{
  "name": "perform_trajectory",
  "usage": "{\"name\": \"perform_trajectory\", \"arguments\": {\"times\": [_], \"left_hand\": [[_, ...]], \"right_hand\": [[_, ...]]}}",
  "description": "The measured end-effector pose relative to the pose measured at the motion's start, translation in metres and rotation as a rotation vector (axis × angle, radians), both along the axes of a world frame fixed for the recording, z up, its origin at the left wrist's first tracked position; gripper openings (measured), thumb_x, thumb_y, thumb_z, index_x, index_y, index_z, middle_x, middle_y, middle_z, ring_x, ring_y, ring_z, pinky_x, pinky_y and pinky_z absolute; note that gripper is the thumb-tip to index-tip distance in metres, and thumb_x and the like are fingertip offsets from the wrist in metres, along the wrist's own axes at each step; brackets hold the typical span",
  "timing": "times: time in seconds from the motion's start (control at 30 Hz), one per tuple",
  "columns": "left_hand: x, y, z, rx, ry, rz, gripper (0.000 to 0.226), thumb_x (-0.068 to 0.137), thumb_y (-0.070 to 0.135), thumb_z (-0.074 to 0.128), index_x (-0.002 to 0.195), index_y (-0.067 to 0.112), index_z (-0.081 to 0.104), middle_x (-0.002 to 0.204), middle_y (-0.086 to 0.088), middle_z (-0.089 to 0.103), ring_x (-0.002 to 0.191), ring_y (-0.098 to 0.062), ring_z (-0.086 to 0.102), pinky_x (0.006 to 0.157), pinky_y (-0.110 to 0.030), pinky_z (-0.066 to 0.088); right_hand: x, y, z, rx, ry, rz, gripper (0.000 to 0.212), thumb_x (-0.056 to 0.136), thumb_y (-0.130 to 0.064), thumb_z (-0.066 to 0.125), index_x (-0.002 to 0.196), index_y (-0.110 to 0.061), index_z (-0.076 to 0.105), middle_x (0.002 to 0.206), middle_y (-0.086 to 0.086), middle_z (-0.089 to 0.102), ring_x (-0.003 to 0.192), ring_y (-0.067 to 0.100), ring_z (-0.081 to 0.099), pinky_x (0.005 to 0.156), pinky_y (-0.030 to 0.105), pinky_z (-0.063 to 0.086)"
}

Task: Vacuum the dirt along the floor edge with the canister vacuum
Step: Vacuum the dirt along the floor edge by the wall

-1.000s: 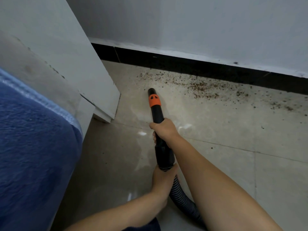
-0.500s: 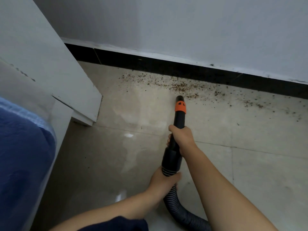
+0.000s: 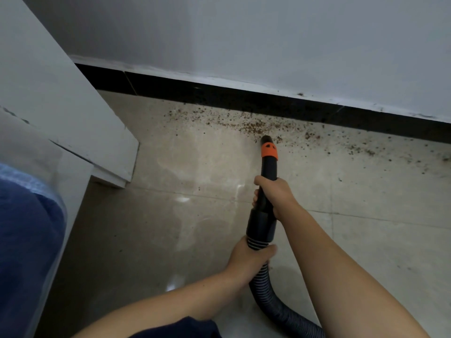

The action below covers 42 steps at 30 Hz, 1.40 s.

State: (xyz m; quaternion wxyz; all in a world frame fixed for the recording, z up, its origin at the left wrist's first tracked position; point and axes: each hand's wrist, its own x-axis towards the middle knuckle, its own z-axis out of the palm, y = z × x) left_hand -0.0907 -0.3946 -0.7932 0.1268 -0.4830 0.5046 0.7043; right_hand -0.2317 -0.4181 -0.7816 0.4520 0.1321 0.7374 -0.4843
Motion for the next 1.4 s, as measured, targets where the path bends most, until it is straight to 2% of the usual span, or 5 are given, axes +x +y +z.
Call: {"name": "perform_trajectory", "arguments": {"times": [0.27, 0.43, 0.8, 1.2, 1.4], "left_hand": [[0.009, -0.004, 0.005, 0.037, 0.015, 0.129, 0.015, 0.085, 0.020, 0.067, 0.087, 0.007, 0.059, 0.068, -0.006, 0.064, 0.057, -0.014, 0.061, 0.055, -0.018, 0.049], [0.014, -0.020, 0.014, 0.045, 0.023, 0.288, 0.016, 0.086, 0.016, 0.066, 0.096, 0.006, 0.059, 0.065, -0.008, 0.062, 0.051, -0.013, 0.060, 0.048, -0.018, 0.047], [0.036, -0.055, 0.024, 0.019, 0.003, 0.548, 0.013, 0.087, 0.014, 0.064, 0.088, 0.003, 0.058, 0.061, -0.010, 0.060, 0.044, -0.013, 0.057, 0.042, -0.018, 0.044], [0.039, -0.061, 0.028, 0.093, 0.017, 0.596, 0.012, 0.088, 0.014, 0.064, 0.091, 0.004, 0.058, 0.055, -0.006, 0.060, 0.046, -0.016, 0.057, 0.045, -0.021, 0.046], [0.041, -0.057, 0.031, 0.145, 0.039, 0.640, 0.011, 0.088, 0.016, 0.065, 0.093, 0.006, 0.066, 0.067, -0.003, 0.069, 0.057, -0.011, 0.065, 0.052, -0.020, 0.052]], "right_hand": [[0.011, -0.026, 0.005, -0.048, -0.074, 0.165, 0.011, 0.086, -0.004, 0.058, 0.088, -0.005, 0.047, 0.055, 0.009, 0.048, 0.040, 0.021, 0.046, 0.043, 0.026, 0.045], [0.019, -0.053, 0.008, -0.076, -0.097, 0.246, 0.012, 0.086, -0.003, 0.058, 0.087, -0.003, 0.046, 0.056, 0.009, 0.048, 0.041, 0.021, 0.046, 0.045, 0.027, 0.044], [0.059, -0.116, 0.007, -0.143, -0.127, 0.436, 0.014, 0.087, -0.005, 0.061, 0.086, -0.004, 0.047, 0.058, 0.011, 0.048, 0.042, 0.020, 0.047, 0.045, 0.028, 0.045], [0.066, -0.122, 0.003, -0.111, -0.062, 0.424, 0.016, 0.086, -0.005, 0.060, 0.096, -0.002, 0.048, 0.060, 0.011, 0.049, 0.045, 0.021, 0.047, 0.047, 0.029, 0.045], [0.078, -0.134, 0.007, -0.069, -0.099, 0.655, 0.017, 0.087, -0.007, 0.060, 0.099, -0.002, 0.049, 0.059, 0.011, 0.051, 0.041, 0.020, 0.048, 0.043, 0.025, 0.045]]}}
